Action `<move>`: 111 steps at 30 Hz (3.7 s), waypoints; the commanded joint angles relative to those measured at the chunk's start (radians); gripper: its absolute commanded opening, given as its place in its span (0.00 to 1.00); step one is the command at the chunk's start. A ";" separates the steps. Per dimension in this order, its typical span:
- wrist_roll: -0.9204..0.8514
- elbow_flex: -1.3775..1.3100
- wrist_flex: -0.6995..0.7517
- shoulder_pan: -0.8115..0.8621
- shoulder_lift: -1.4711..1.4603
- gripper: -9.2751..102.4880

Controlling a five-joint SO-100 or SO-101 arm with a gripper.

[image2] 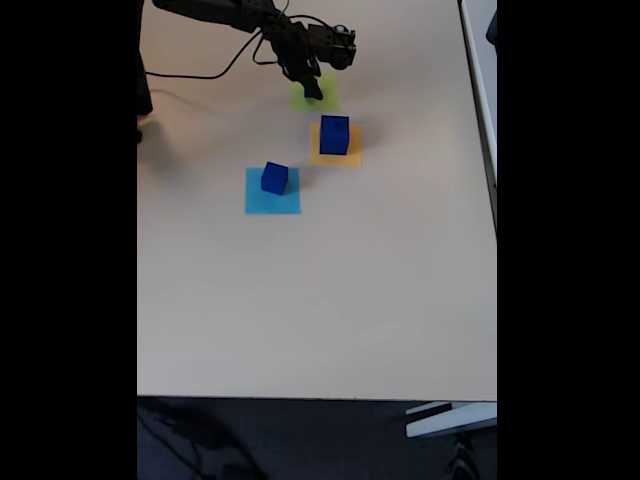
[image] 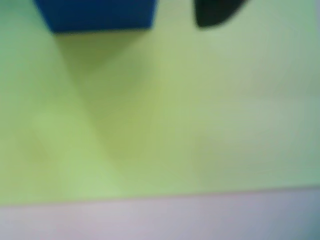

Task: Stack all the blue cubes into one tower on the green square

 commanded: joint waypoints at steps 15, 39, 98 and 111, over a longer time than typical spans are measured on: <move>-0.043 0.029 0.014 0.002 0.104 0.25; -0.101 0.028 0.040 0.011 0.115 0.15; -0.486 0.051 0.388 0.614 0.414 0.15; -0.486 0.112 0.351 0.634 0.433 0.15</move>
